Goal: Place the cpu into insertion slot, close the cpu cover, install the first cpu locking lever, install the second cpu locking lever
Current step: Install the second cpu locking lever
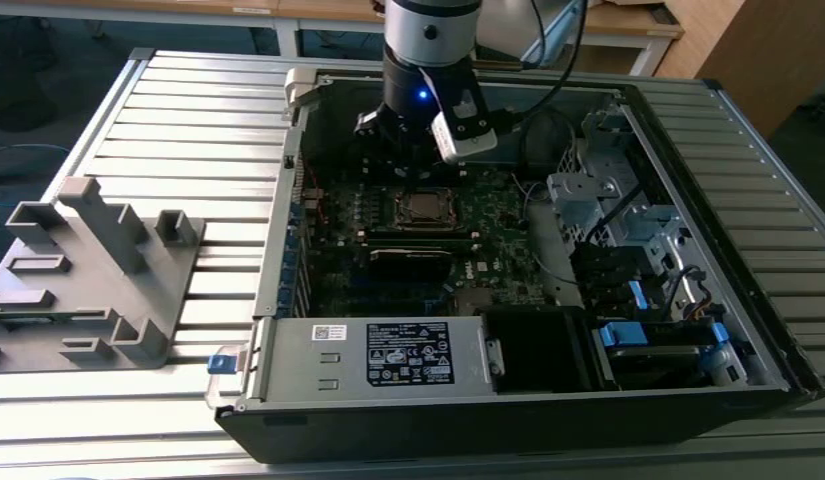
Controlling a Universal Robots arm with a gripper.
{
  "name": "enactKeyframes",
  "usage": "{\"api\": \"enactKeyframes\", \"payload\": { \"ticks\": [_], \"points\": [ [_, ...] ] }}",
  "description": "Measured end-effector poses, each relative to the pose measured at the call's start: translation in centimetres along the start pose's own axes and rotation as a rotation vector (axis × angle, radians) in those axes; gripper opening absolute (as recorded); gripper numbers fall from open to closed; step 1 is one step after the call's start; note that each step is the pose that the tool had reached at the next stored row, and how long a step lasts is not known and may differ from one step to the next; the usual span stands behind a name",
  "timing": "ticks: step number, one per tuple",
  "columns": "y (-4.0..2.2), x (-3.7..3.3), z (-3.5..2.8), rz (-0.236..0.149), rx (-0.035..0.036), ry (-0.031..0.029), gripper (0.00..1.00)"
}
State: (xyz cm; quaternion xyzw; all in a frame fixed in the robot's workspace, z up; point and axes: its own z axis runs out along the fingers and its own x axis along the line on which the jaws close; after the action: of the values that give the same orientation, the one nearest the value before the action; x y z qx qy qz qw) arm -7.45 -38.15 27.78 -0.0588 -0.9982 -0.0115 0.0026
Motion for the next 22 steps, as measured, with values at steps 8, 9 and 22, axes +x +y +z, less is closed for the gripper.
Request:
{"api": "enactKeyframes", "payload": {
  "ticks": [8,9,22],
  "points": [
    [0.06,-0.63,0.91,-0.016,0.0028,0.0044,0.1],
    [0.07,-0.71,1.03,-0.017,0.0033,0.0052,0.1],
    [0.04,-0.77,2.95,-0.061,0.0043,0.0067,0.1]
  ]
}}
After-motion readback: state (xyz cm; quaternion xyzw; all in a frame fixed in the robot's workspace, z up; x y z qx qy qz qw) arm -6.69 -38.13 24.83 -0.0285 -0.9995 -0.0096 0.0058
